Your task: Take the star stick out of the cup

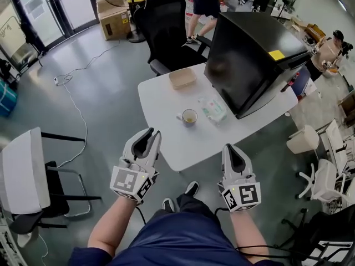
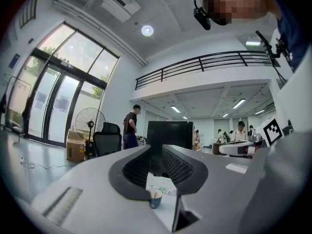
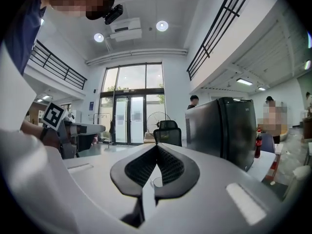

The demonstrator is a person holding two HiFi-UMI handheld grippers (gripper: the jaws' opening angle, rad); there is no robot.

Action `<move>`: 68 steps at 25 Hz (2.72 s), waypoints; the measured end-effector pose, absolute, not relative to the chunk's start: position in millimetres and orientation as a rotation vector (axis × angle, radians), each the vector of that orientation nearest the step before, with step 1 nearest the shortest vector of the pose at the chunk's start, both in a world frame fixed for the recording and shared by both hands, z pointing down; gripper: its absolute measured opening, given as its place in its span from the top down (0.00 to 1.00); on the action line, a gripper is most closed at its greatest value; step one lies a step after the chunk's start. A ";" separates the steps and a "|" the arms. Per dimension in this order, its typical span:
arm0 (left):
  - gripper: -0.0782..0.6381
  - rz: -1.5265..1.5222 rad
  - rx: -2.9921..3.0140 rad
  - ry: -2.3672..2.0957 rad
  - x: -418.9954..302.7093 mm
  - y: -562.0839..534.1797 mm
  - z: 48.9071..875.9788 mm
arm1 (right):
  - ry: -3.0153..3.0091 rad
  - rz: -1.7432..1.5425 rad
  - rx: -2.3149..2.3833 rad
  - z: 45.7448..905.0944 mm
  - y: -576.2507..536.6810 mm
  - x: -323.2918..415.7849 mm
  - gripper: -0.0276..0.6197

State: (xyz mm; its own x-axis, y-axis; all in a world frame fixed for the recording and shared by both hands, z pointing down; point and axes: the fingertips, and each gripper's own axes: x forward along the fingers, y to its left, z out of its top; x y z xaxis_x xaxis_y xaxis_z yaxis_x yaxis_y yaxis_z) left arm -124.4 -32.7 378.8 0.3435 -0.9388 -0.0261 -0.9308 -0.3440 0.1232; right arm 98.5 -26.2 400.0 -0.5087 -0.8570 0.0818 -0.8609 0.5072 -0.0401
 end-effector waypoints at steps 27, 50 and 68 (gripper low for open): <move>0.79 0.077 2.349 -1.779 -142.2 -109.9 442.4 | -2.654 0.113 0.992 515.5 -133.2 6.6 0.83; 0.79 0.089 2.098 -1.872 -232.6 -88.8 479.3 | -2.369 0.084 0.836 629.8 -169.1 -46.5 0.81; 0.79 0.087 2.125 -1.820 -219.5 -105.2 480.2 | -2.385 0.085 0.968 606.2 -187.3 -27.9 0.94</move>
State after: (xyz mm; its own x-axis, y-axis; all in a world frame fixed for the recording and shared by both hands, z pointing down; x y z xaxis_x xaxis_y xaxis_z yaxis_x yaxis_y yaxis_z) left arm -219.5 -105.2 480.2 0.1771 -0.9481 0.2642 -0.9690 -0.1209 0.2156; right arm -27.9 -187.3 606.2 -0.5832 -0.6242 0.5198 -0.6595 0.7374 0.1456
